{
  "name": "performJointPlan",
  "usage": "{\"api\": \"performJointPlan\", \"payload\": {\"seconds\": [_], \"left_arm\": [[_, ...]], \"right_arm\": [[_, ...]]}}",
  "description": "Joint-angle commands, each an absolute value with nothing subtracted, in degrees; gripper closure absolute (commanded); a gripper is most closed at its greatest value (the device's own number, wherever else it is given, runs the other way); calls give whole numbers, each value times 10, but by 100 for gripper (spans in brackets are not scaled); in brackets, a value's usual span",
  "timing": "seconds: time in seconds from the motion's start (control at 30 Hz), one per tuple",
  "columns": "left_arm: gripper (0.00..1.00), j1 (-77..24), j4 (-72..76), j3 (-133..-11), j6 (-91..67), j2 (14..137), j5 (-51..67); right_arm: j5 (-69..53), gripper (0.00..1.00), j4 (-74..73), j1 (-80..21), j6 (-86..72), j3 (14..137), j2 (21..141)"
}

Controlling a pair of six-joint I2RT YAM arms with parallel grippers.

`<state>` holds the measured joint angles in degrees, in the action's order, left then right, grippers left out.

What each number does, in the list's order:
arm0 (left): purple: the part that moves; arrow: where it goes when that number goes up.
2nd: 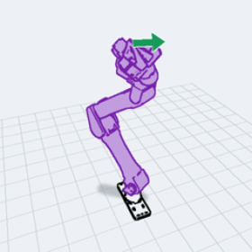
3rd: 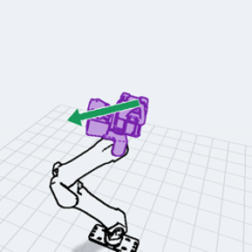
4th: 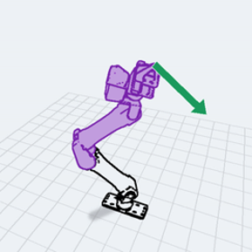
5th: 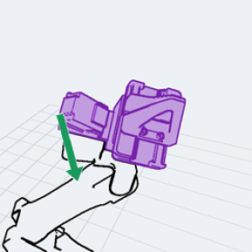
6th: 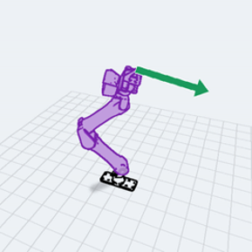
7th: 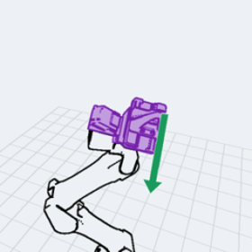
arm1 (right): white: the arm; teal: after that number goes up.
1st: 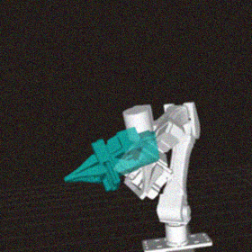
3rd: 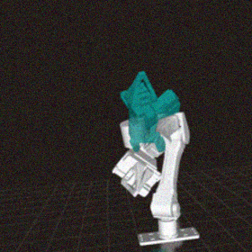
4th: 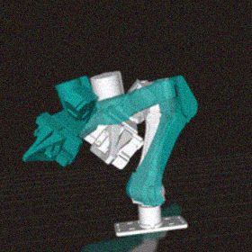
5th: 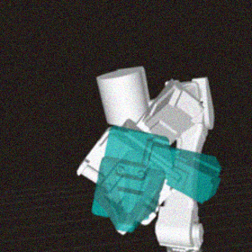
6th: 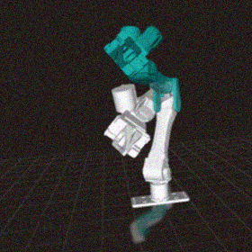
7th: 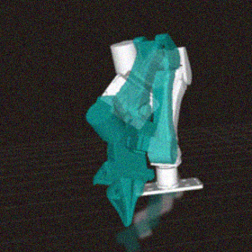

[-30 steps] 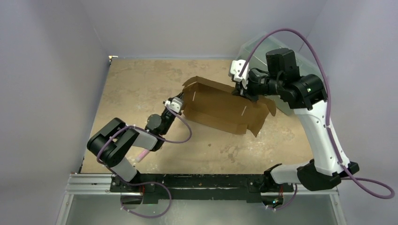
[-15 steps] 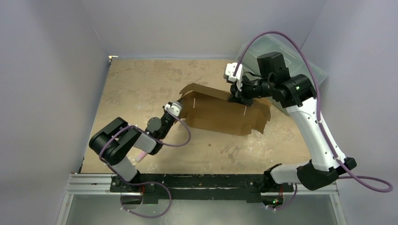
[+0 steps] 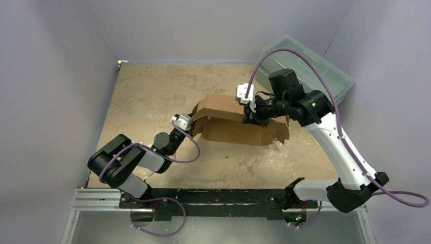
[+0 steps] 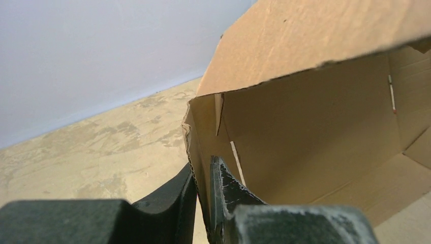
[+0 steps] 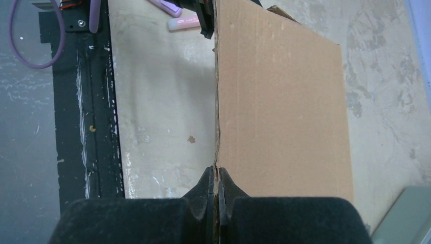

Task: Fold the paper box
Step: Fold the paper box at the center of the board.

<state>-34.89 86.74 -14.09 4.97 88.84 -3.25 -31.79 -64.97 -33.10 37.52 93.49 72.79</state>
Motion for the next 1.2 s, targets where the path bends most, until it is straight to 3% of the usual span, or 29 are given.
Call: {"api": "performJointPlan", "payload": {"seconds": [0.0, 0.27, 0.43, 0.93, 1.17], "left_arm": [[87, -352, 900, -119, 5, 877, -3], [83, -352, 880, -101, -62, 855, -11], [67, -351, 841, -92, -93, 815, -24], [41, -340, 584, -102, -275, 661, -45], [30, -251, 441, -120, -382, 581, 82]], "right_arm": [[-328, 100, -610, -339, 376, 929, 707], [-334, 100, -623, -341, 373, 938, 689], [-339, 100, -626, -340, 371, 936, 686], [-319, 100, -612, -341, 370, 897, 681], [-271, 100, -584, -340, 369, 888, 676]]}}
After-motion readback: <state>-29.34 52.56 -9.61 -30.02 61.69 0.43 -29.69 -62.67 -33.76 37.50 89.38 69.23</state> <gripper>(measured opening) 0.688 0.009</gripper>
